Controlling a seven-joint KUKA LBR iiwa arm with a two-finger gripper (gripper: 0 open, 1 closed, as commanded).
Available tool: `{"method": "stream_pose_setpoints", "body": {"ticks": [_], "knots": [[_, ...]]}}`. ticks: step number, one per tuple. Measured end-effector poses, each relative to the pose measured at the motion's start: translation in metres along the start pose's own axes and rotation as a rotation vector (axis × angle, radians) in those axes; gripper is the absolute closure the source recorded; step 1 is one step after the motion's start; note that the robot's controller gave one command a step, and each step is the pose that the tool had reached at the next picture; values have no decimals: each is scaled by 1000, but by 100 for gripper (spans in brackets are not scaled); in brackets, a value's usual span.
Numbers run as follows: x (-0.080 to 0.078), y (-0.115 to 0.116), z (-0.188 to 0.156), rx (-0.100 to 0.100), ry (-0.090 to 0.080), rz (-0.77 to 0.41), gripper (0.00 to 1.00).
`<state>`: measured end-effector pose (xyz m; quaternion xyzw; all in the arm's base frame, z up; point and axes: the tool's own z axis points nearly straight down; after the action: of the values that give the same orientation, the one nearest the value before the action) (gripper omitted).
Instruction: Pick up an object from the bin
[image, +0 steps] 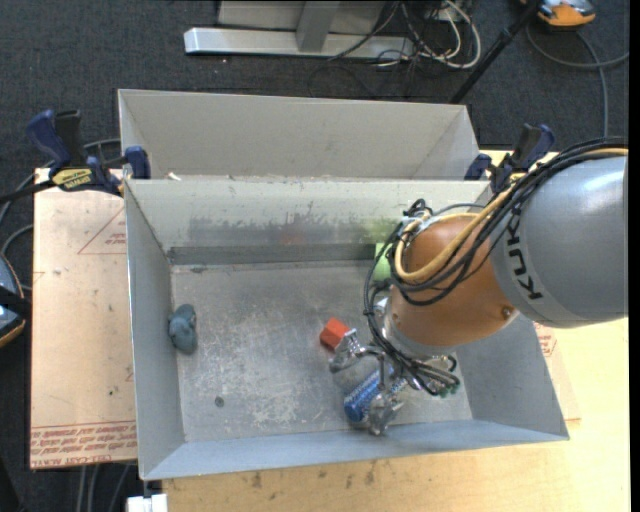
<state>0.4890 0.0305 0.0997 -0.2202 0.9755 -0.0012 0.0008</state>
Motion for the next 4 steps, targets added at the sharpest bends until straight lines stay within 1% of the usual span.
{"method": "stream_pose_setpoints", "body": {"ticks": [1, 2, 3, 4], "knots": [[0, -2, 22, 3, -24, 160, 0], [-3, -2, 20, -1, -9, 161, 0], [-3, -2, 20, -3, -9, 160, 100], [-5, -1, -44, -2, -6, 161, 100]]}}
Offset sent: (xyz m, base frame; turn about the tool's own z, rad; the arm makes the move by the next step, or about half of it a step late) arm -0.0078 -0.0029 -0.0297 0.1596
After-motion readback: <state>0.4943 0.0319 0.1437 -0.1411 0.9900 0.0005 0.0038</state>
